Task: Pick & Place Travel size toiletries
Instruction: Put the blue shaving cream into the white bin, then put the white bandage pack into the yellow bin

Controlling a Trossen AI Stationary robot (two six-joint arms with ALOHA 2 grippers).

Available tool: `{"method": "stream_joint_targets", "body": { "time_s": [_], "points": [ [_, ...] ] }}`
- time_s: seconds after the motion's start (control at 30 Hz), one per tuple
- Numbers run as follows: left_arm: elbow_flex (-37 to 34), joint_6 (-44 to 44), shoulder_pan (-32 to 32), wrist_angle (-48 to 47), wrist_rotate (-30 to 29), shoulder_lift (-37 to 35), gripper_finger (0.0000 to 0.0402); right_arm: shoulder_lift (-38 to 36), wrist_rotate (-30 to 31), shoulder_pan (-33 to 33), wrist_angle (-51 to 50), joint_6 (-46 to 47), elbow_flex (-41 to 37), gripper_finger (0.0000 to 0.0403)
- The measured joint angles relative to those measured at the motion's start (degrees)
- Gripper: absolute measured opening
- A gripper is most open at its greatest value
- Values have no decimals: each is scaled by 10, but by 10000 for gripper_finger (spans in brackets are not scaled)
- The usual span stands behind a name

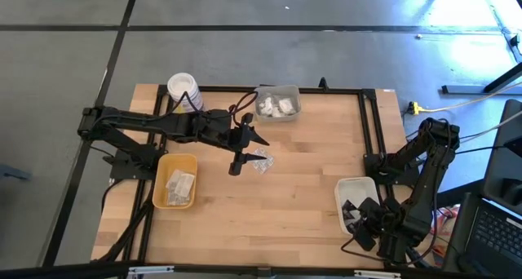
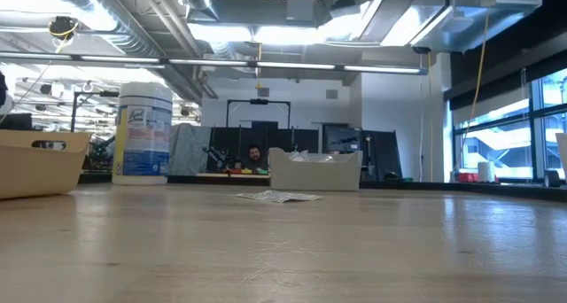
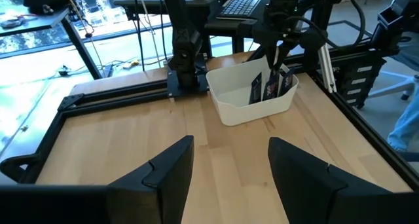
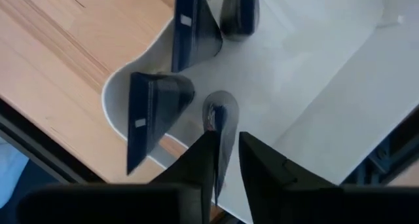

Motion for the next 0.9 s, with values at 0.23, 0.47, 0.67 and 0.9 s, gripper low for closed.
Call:
{"method": "stream_joint_targets", "body": {
  "time_s": [0.23, 0.47, 0.67, 0.9],
  "points": [
    [0, -7, 0, 0, 0, 0, 195, 0, -23, -7, -19, -12, 16, 88],
    [0, -8, 0, 0, 0, 0, 196, 0, -22, -23, -37, -43, 42, 73],
    [0, -8, 0, 0, 0, 0, 195, 0, -10, -37, -85, -72, 85, 63],
    [0, -8, 0, 0, 0, 0, 195, 0, 62, -49, -182, -95, 159, 66]
  ]
}}
